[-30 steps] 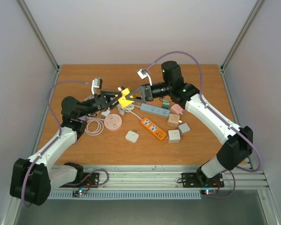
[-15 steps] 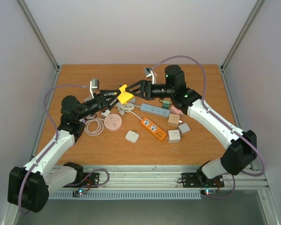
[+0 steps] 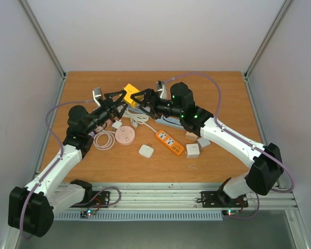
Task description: Insert the plug
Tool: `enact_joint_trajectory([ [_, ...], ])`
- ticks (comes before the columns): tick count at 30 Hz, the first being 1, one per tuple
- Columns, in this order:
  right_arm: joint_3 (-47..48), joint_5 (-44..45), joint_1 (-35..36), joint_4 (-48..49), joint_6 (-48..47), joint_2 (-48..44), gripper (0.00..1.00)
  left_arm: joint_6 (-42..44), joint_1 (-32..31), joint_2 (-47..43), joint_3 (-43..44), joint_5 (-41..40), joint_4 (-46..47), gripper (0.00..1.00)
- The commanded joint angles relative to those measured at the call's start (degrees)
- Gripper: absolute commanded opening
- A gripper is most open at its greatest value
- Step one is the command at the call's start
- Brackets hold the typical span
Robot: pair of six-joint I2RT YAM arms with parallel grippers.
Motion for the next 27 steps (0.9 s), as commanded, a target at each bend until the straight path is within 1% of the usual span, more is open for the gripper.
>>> enact_joint_trajectory([
  [1,0.0,1.5,0.5,4.8,5.8,1.4,0.86,-6.8,-0.2,-0.9,0.7,-1.6,6.2,0.44],
  [7,1.6,-0.5,0.6,5.4,8.3,4.1,0.79,-7.9,-0.2,-1.6,-0.2,-1.5,5.8,0.44],
  [11,1.9,-0.6,0.7,5.4,9.2,5.1,0.76,-8.1,-0.2,-1.8,-0.4,-0.6,5.4,0.44],
  [13,1.9,-0.3,0.8,5.3,9.5,5.2,0.72,-7.8,-0.2,-2.1,-0.7,-0.5,4.5,0.44],
  [16,1.7,0.3,0.8,4.7,9.6,5.1,0.58,-7.5,-0.2,-2.7,-1.2,-0.5,3.8,0.46],
  [18,1.4,1.0,0.8,3.9,9.4,4.6,0.50,-6.9,-0.3,-2.8,-1.4,-0.1,3.0,0.52],
  [20,1.2,2.0,0.6,2.7,8.5,4.0,0.46,-5.7,-0.2,-2.7,-1.1,0.8,1.6,0.62],
  [21,1.2,2.6,0.5,1.7,7.8,3.5,0.45,-5.0,-0.2,-2.5,-0.9,1.6,0.7,0.68],
  [22,1.5,3.0,0.3,0.4,7.0,3.0,0.44,-3.8,-0.3,-2.3,-0.7,2.2,-0.2,0.77],
  [24,2.4,3.4,-0.6,-4.4,5.0,1.9,0.43,-1.0,-0.1,-1.7,-0.2,3.7,-3.2,0.88],
  [25,3.2,3.6,-1.4,-7.5,3.4,1.3,0.43,1.9,-0.1,-1.7,0.1,4.2,-5.9,0.97],
  [27,5.6,4.2,-3.3,-16.6,-0.3,0.4,0.41,7.4,0.2,-1.8,1.0,4.4,-13.5,0.99],
])
